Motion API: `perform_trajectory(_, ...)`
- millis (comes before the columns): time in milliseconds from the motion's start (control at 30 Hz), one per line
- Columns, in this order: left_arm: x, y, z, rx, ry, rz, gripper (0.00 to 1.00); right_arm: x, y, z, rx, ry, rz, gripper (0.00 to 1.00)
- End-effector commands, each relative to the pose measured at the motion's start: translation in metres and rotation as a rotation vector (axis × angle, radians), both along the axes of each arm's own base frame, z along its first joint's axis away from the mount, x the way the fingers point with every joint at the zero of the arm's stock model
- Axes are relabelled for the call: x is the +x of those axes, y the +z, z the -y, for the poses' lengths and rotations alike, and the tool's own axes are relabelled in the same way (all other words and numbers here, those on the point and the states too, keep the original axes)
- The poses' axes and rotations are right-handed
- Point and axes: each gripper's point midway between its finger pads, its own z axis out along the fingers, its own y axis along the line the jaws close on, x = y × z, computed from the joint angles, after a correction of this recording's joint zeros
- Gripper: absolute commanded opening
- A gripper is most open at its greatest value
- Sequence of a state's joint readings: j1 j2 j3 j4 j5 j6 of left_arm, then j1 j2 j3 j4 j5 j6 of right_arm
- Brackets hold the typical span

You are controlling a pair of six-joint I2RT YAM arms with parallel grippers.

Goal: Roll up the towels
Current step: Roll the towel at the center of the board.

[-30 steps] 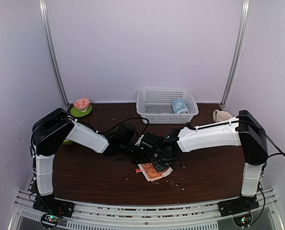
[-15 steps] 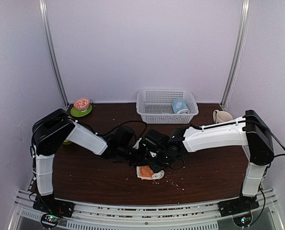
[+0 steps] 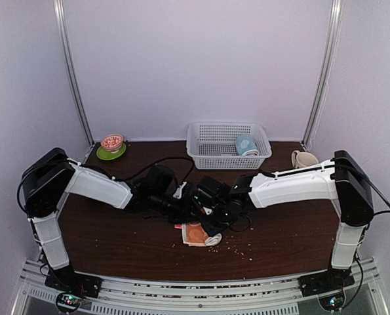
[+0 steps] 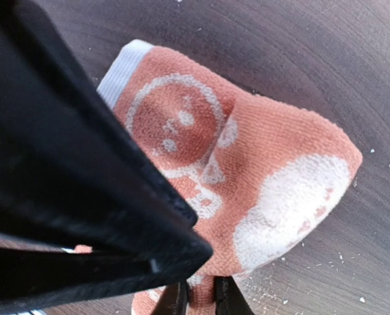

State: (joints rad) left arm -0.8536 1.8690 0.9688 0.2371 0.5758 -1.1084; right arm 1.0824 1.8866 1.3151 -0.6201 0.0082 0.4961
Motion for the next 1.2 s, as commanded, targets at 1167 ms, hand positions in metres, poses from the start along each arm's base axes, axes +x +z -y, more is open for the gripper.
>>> perform_trajectory(1167, 0.009, -0.063, -0.031, 0.181, 0.015, 0.025, 0.00, 0.007, 0.010, -0.044, 0.043, 0.007, -0.040, 0.26)
